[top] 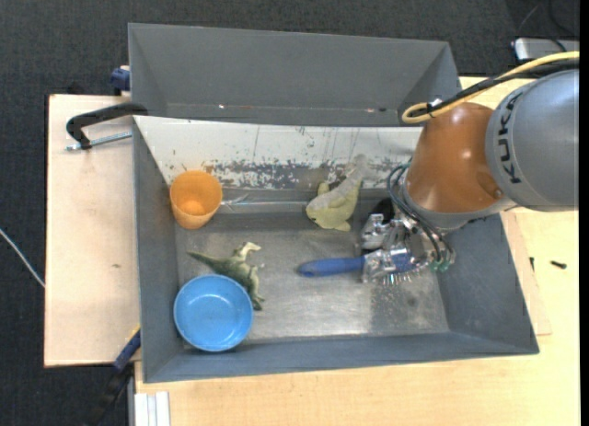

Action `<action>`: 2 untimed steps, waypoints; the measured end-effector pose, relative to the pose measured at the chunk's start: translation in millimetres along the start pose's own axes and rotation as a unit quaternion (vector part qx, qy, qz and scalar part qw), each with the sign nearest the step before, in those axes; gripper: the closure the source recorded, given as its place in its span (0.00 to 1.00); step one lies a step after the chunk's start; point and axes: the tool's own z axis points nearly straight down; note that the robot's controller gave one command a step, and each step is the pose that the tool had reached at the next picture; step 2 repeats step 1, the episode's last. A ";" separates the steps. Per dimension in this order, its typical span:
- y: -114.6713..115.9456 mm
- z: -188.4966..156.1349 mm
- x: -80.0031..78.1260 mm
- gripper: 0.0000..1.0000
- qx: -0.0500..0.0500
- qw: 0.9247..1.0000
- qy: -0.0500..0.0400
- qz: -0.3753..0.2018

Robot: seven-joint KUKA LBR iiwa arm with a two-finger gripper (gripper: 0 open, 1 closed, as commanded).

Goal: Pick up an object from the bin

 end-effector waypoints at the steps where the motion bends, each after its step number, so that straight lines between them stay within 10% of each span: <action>1: -0.3 -138.9 -39.1 1.00 0.001 0.997 -0.003 -0.079; 2: -0.3 -138.9 -39.1 1.00 0.001 0.997 -0.003 -0.079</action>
Offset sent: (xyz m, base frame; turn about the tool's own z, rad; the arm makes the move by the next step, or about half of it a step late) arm 0.0343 0.0019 0.1339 -0.1569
